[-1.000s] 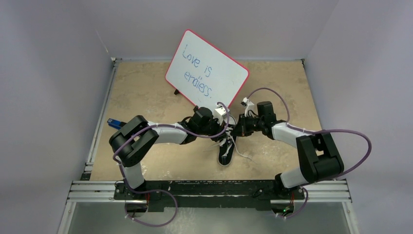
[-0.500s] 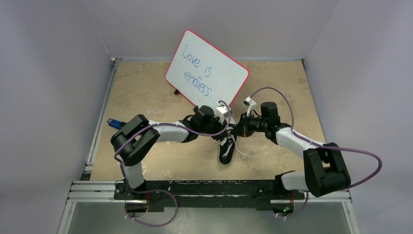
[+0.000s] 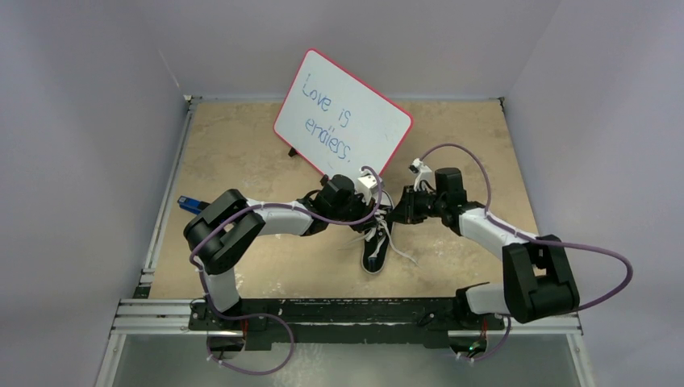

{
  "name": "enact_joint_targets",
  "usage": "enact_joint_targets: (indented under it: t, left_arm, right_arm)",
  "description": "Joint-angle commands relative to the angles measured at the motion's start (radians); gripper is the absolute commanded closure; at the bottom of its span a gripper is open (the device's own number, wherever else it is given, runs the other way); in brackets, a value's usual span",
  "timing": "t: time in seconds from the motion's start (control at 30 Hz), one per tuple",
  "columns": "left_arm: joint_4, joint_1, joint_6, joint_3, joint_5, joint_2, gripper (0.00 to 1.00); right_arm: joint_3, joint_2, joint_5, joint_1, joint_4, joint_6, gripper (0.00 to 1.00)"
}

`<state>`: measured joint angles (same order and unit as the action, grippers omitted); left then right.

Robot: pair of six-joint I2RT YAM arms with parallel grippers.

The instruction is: Tie the shoes

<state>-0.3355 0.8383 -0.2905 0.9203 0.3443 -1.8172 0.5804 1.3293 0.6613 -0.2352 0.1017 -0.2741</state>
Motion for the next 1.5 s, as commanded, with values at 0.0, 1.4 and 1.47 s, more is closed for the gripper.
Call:
enact_joint_targets:
  t: [0.0,1.4,1.47]
  left_arm:
    - [-0.044,-0.006,0.033,0.002,-0.005,0.035,1.0]
    - [-0.053,-0.007,0.034,0.018,0.044,0.011,1.0]
    - [-0.049,-0.007,0.036,0.019,0.044,0.009,1.0]
  right_arm:
    - [0.054,0.037,-0.021,0.0,-0.02,0.064,0.8]
    - [0.056,0.148,0.083,-0.036,0.083,0.068,0.72]
    - [0.055,0.149,0.073,-0.038,0.083,0.071,0.78]
